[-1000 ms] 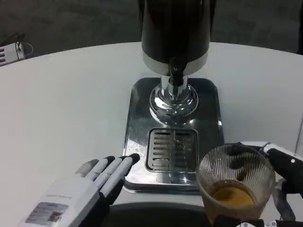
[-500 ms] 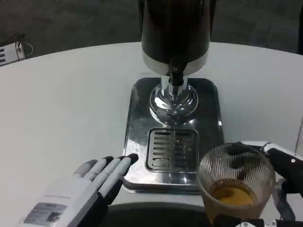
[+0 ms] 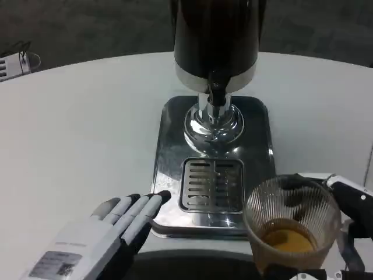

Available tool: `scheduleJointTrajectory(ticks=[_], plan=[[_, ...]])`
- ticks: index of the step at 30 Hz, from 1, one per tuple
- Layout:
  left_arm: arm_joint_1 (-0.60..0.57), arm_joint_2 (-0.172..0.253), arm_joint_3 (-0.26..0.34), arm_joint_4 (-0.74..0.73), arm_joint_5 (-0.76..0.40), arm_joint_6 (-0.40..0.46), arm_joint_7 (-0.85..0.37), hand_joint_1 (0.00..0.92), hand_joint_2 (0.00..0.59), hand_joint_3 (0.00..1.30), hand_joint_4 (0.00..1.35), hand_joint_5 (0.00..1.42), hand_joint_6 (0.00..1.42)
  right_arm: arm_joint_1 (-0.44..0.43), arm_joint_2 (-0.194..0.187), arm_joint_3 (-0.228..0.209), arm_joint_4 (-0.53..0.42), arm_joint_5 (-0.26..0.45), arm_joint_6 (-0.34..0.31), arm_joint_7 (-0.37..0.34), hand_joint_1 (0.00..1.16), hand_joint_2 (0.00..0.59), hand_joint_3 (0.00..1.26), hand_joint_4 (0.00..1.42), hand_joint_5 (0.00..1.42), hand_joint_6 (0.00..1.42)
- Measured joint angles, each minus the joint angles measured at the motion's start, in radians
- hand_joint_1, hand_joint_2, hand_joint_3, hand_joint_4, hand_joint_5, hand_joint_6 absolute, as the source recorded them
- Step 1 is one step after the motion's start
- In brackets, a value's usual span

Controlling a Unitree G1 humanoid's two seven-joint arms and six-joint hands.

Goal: Grasp the cup under the faucet to collect the drink, then remove the cup.

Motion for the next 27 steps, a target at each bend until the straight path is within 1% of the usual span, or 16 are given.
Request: scheduleJointTrajectory(ticks=[11,27], plan=[[0.011,0.000,0.000,-0.009,0.000,-0.001,0.000,0.000,0.064,0.00,0.00,0.00,0.00,0.014,0.000,-0.010,-0.003,0.004,-0.001,0.000,0.94,0.202,1.16,1.40,1.41,1.40],[0.017,0.000,0.000,-0.022,0.002,0.000,0.000,0.000,0.064,0.00,0.00,0.00,0.00,0.035,0.000,-0.027,-0.003,0.025,-0.025,0.000,0.94,0.202,1.16,1.40,1.41,1.40]])
